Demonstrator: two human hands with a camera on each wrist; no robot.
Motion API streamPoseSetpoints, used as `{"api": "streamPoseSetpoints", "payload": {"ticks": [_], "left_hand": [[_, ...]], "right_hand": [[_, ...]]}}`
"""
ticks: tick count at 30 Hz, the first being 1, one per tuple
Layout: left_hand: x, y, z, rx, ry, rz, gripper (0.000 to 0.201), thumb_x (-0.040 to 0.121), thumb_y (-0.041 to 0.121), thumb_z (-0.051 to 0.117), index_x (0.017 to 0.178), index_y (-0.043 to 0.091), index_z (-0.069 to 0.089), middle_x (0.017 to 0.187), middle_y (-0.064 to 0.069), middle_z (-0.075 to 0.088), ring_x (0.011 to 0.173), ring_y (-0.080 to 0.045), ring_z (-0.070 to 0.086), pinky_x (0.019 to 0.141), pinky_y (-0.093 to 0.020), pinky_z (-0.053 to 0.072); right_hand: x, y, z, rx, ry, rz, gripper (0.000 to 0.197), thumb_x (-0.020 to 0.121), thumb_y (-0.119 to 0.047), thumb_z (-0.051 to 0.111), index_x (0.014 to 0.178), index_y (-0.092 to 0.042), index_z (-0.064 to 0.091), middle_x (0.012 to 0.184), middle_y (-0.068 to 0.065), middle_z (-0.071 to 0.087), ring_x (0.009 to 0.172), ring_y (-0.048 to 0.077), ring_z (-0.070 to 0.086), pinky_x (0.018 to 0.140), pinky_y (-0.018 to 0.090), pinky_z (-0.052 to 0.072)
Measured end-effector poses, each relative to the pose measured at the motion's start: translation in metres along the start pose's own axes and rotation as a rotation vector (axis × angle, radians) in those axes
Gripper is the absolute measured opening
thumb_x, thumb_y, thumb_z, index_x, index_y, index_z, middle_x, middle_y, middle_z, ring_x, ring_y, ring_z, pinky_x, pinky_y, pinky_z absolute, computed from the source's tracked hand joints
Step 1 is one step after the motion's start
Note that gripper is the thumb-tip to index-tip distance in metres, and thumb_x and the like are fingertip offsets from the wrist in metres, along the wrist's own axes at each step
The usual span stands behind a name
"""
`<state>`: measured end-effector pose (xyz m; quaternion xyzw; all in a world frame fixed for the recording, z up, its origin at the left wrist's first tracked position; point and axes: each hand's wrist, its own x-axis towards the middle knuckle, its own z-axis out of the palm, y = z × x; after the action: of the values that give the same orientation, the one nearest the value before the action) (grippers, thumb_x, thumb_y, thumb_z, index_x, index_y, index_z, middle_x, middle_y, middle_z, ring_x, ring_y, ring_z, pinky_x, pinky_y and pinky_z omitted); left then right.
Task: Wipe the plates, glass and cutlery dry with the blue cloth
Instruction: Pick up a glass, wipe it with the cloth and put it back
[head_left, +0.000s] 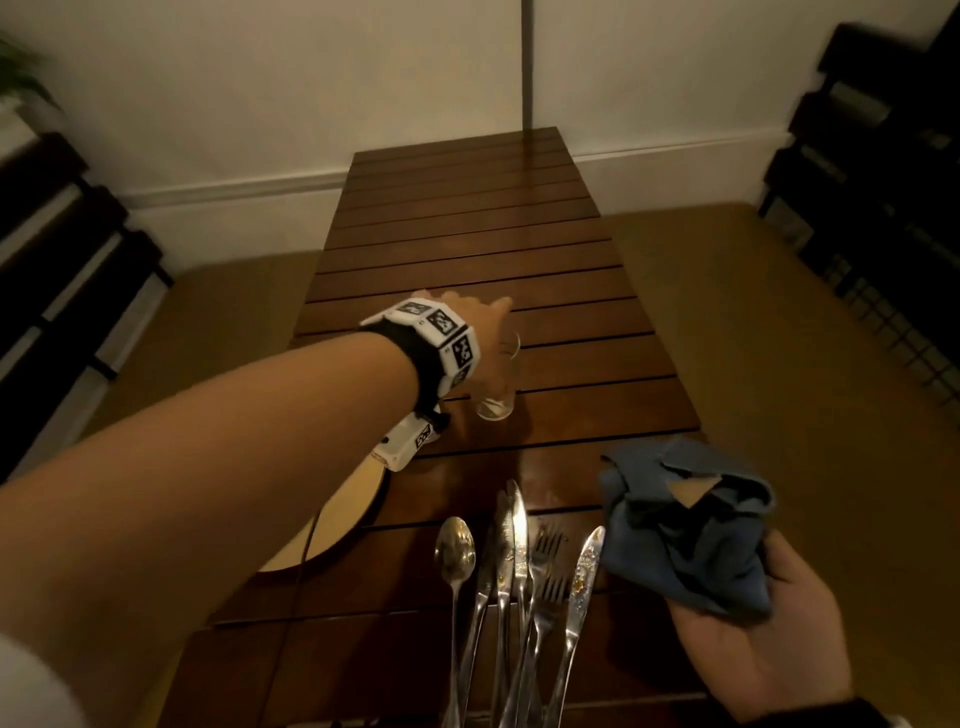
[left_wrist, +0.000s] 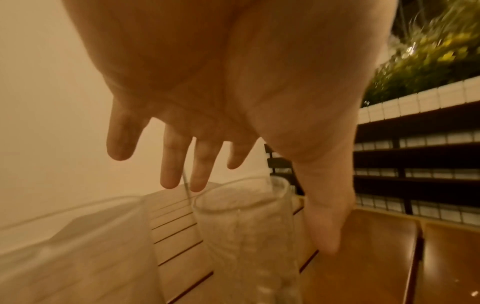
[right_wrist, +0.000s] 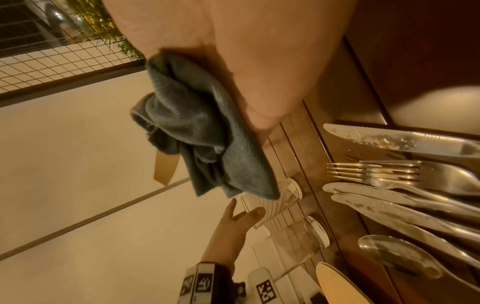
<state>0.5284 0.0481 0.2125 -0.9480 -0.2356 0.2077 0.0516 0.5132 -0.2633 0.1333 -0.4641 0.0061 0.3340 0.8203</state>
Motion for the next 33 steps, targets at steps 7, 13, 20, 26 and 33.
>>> {"api": "streamPoseSetpoints", "payload": {"ticks": [7,13,20,26,33], "left_hand": [[0.009,0.004,0.008,-0.047,0.045,0.025,0.059,0.071,0.057,0.071,0.117,0.024,0.052,0.107,-0.002,0.058,0.097,-0.031,0.06,0.094,-0.061,0.037],[-0.032,0.006,-0.002,-0.166,0.175,0.026,0.066,0.058,0.067,0.074,0.103,0.028,0.046,0.094,0.005,0.054,0.083,-0.019,0.057,0.068,-0.036,0.047],[-0.134,-0.024,0.016,-0.896,0.297,-0.064,0.066,0.058,0.063,0.083,0.112,0.034,0.06,0.097,0.016,0.068,0.079,-0.001,0.066,0.064,-0.019,0.047],[-0.18,-0.036,0.037,-1.126,0.164,-0.09,0.041,0.072,0.04,0.082,0.107,0.03,0.065,0.09,0.002,0.076,0.069,-0.011,0.071,0.061,-0.035,0.061],[-0.209,-0.055,0.054,-1.258,0.273,-0.062,0.048,0.066,0.03,0.088,0.109,0.027,0.068,0.097,-0.001,0.076,0.083,-0.018,0.074,0.073,-0.038,0.061]], "right_hand": [[0.017,-0.005,-0.037,0.155,-0.068,-0.046,0.059,0.102,-0.035,0.033,0.146,-0.001,0.013,0.155,0.012,0.005,0.148,0.025,0.016,0.12,0.051,0.008],[0.007,-0.022,-0.016,-0.073,0.102,-0.124,0.046,0.107,-0.023,0.021,0.147,-0.007,0.036,0.128,0.046,0.034,0.129,0.052,0.03,0.116,0.06,0.017],[0.006,-0.052,0.058,-0.172,-0.271,-0.263,0.039,0.092,-0.02,0.045,0.127,-0.03,0.059,0.118,-0.006,0.071,0.11,0.01,0.067,0.083,0.021,0.056],[-0.003,-0.015,0.109,-1.209,-0.799,-0.629,0.048,0.103,-0.033,0.032,0.15,-0.035,0.024,0.156,-0.026,0.023,0.145,-0.009,0.011,0.121,0.027,0.02],[0.008,0.001,0.135,-1.342,-0.967,-0.873,0.054,0.101,-0.027,0.037,0.152,-0.019,0.024,0.16,-0.008,0.022,0.146,-0.006,0.012,0.121,0.024,0.015]]}}
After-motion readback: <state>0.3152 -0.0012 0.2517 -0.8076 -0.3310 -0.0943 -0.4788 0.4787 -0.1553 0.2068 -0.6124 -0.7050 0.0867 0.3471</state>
